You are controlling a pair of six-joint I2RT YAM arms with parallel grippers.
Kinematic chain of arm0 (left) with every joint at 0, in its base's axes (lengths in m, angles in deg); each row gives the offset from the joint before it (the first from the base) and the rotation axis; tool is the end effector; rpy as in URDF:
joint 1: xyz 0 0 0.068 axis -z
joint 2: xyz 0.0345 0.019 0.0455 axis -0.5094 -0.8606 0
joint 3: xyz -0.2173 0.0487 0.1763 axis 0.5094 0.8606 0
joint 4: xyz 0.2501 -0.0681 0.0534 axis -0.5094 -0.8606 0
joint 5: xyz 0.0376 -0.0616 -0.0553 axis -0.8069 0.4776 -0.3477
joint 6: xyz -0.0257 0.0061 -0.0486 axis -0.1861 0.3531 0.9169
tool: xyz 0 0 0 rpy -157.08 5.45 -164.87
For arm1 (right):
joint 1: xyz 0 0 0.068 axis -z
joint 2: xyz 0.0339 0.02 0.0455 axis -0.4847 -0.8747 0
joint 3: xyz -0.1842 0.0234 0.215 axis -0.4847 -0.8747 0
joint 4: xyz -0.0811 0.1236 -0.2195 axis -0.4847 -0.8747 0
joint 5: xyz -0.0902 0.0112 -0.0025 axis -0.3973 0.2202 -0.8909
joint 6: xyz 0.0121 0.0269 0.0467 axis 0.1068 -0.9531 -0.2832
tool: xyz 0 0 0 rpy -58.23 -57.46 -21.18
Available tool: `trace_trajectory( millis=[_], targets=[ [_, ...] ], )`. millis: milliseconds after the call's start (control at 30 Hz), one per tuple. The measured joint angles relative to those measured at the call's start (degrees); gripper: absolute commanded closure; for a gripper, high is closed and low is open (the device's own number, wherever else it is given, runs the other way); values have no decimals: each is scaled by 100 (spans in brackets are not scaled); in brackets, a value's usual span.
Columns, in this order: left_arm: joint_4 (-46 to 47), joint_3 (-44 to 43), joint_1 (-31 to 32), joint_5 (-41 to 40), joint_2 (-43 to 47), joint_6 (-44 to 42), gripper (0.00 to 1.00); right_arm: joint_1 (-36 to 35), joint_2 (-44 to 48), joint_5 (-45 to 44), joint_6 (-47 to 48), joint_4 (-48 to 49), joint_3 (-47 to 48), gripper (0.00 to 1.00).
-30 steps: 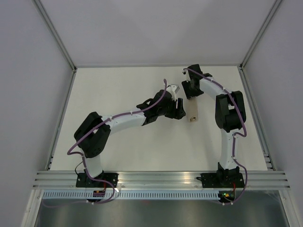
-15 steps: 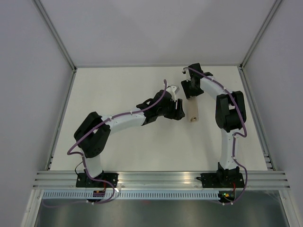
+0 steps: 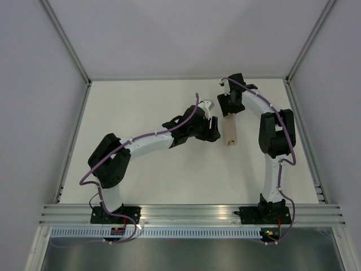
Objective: Fold the napkin, place the utensils inside, and roll it up
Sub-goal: Adjust the napkin at the center of the board, then reset both arms
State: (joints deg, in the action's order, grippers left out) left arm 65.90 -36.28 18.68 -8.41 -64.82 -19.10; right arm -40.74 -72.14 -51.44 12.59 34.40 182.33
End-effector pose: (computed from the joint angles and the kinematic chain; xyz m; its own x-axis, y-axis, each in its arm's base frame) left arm 0.2779 -0.3266 0.2481 -0.6767 0.0749 -0.7324 0.5389 0.7283 -0.4234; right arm 0.4646 0.0966 0.1977 -0.8426 -0.2793 -0.4604 -0.2910 0.9556 -0.0472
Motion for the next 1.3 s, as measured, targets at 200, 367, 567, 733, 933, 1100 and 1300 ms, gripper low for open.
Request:
trace_trajectory(
  millis=[200, 367, 567, 733, 933, 1100, 1300],
  targets=[
    [-76, -20, -17, 50, 0, -15, 30, 2, 74, 37, 0, -15, 39, 32],
    [-98, -20, -24, 98, 0, -22, 30, 37, 111, 208, -2, -74, 74, 32],
    [-201, 17, -103, 125, 114, -94, 30, 437, 621, 935, -50, -262, 111, 31],
    [-291, 455, -275, 140, 861, -203, 29, 1215, 1985, 1639, -68, -140, -446, 29],
    [-466, 1161, -435, 87, 2275, -304, 27, 2210, 4022, 2389, -48, 114, -1585, 24],
    [-549, 2013, -538, -28, 3530, -308, 25, 2393, 5149, 2780, 103, 59, -2367, 24],
    [-890, 2490, -616, -216, 4310, -308, 23, 2387, 6050, 2756, 234, 28, -3364, 23]
  ],
)
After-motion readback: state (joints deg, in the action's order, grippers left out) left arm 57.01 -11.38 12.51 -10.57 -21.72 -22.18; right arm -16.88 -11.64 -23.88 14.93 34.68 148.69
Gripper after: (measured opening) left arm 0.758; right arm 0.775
